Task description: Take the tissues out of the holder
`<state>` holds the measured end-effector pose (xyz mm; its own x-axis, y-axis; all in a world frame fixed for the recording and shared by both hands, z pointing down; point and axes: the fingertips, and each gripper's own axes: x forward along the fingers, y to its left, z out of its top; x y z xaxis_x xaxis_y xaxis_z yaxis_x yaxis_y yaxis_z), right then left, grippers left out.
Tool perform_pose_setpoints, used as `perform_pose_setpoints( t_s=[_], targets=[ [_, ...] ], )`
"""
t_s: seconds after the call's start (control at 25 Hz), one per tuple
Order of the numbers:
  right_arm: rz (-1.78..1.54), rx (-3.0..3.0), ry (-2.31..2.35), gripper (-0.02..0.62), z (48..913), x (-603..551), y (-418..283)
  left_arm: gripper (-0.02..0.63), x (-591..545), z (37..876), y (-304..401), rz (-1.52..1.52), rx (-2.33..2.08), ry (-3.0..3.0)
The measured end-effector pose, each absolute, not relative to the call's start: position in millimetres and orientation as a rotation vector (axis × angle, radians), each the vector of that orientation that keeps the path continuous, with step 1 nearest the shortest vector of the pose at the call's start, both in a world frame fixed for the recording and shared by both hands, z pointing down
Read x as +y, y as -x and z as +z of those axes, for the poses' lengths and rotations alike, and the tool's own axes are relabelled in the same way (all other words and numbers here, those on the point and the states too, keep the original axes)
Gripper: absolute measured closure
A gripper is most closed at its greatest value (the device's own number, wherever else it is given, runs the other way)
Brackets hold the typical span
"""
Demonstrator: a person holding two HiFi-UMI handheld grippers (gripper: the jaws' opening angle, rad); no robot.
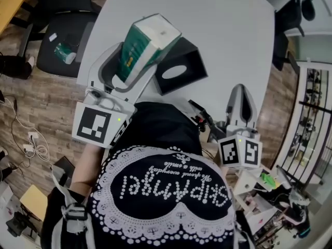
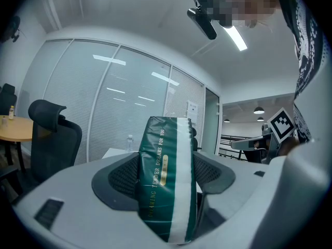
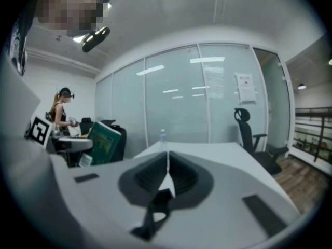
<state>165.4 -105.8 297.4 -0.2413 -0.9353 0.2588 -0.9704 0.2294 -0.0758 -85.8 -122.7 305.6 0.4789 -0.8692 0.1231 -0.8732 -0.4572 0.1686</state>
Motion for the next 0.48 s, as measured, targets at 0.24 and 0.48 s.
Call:
perform_pose_setpoints(
  t_s=[0.24, 0.48],
  targets=[
    [0.338, -2.335, -1.830, 0.560, 294.9, -106.3, -166.7, 0.272, -122.8, 306.0, 83.6, 0.049, -1.499, -2.520],
    [0.317, -2.310, -1.837, 0.560, 290.8, -105.9, -167.7, 0.272, -127.8, 302.4, 82.1, 0.040, -1.489, -2.539]
  ],
)
